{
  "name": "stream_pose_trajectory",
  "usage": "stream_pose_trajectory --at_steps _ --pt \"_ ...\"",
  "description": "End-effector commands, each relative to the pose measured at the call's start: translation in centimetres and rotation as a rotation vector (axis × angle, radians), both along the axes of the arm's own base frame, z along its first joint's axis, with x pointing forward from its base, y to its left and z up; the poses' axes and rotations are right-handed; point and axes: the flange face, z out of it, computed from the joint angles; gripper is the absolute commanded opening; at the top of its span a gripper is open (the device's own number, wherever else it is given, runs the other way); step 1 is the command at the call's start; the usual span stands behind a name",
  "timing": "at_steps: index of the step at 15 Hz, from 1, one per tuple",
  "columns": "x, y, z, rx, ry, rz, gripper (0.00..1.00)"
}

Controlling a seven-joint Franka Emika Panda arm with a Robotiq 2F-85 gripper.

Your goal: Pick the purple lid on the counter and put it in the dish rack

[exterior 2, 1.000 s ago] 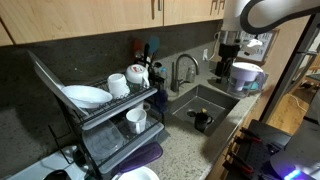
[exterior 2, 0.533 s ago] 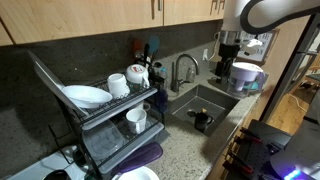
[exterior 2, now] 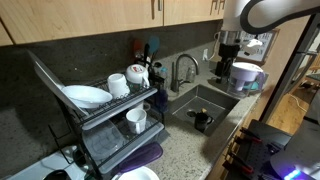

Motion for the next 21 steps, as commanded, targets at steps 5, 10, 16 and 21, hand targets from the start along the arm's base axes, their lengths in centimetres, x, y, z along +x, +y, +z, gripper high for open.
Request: stream_pose_trajectory --at_steps 5,10,16,21 --pt "0.1 1.7 0.3 0.016 -0.036 0.055 1.0" --pt "0.5 6.1 0.5 0.023 -0.079 0.165 1.0" --pt "0.6 12.0 -0.1 0.12 -0.203 0.314 1.0" --pt "0.1 15.6 -2.0 0.197 -0.309 0.438 1.0"
